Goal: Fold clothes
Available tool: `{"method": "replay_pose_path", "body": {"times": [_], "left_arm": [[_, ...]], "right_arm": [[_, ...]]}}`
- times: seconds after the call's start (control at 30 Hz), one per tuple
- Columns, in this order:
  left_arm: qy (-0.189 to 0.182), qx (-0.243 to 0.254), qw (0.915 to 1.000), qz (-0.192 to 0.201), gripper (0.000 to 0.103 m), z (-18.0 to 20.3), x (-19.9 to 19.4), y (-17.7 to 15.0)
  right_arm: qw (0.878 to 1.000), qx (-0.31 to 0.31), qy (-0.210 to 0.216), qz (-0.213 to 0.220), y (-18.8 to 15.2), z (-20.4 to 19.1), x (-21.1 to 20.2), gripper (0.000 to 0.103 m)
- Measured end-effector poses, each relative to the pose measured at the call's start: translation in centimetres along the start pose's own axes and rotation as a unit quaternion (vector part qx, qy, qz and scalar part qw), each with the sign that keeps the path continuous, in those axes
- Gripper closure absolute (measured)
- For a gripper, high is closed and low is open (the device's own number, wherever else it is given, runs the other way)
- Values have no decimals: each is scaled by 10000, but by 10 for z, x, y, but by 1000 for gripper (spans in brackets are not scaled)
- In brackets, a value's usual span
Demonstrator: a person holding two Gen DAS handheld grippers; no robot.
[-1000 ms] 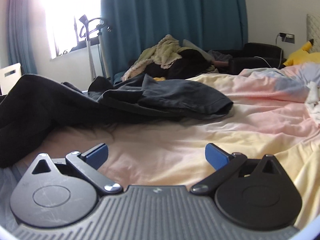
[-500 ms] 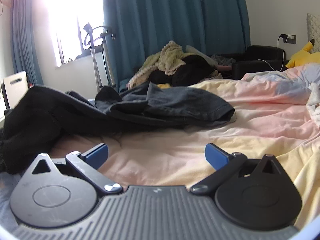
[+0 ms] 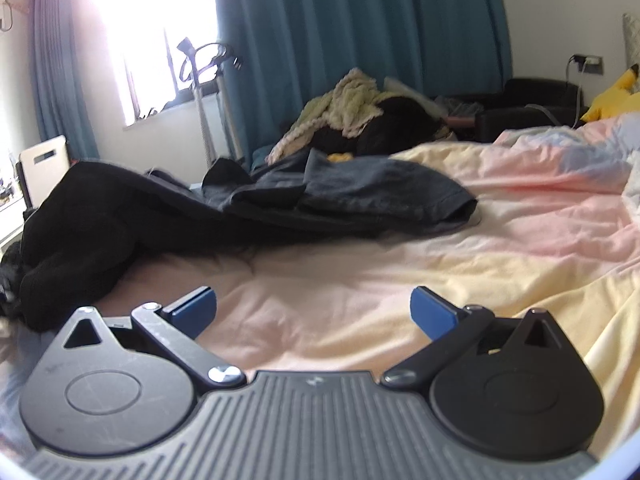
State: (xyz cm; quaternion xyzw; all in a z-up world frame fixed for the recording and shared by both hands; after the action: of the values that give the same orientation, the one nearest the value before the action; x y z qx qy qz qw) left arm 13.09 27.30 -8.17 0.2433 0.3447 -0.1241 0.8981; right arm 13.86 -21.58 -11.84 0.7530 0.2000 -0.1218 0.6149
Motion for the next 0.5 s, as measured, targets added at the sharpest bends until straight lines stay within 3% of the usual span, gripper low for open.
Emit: {"method": "replay_pose_path", "body": {"times": [0.07, 0.17, 0.3, 0.5], "left_arm": [[-59, 61, 9994, 339, 86, 2, -30, 10], [24, 459, 9977, 507, 86, -7, -38, 25], [395, 1276, 9908, 235, 80, -12, -13, 4], [687, 2275, 9707, 350, 48, 7, -34, -31]], "right_arm": [[9998, -108, -15, -137, -7, -3, 6, 0], [9994, -107, 37, -324, -22, -4, 16, 0], [9970, -317, -23, -706, -45, -7, 36, 0], [9963, -351, -136, -769, -55, -7, 34, 0]]}}
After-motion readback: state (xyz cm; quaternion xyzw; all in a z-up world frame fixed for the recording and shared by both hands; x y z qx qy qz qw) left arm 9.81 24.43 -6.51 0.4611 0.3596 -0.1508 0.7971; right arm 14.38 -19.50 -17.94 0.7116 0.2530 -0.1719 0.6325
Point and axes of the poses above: each gripper's, at about its wrist camera, not at the fingertips, and x roughly the way its jaws point, z to its right, y to its top, the point moved 5 cm from there along x, roughly the way its jaws point
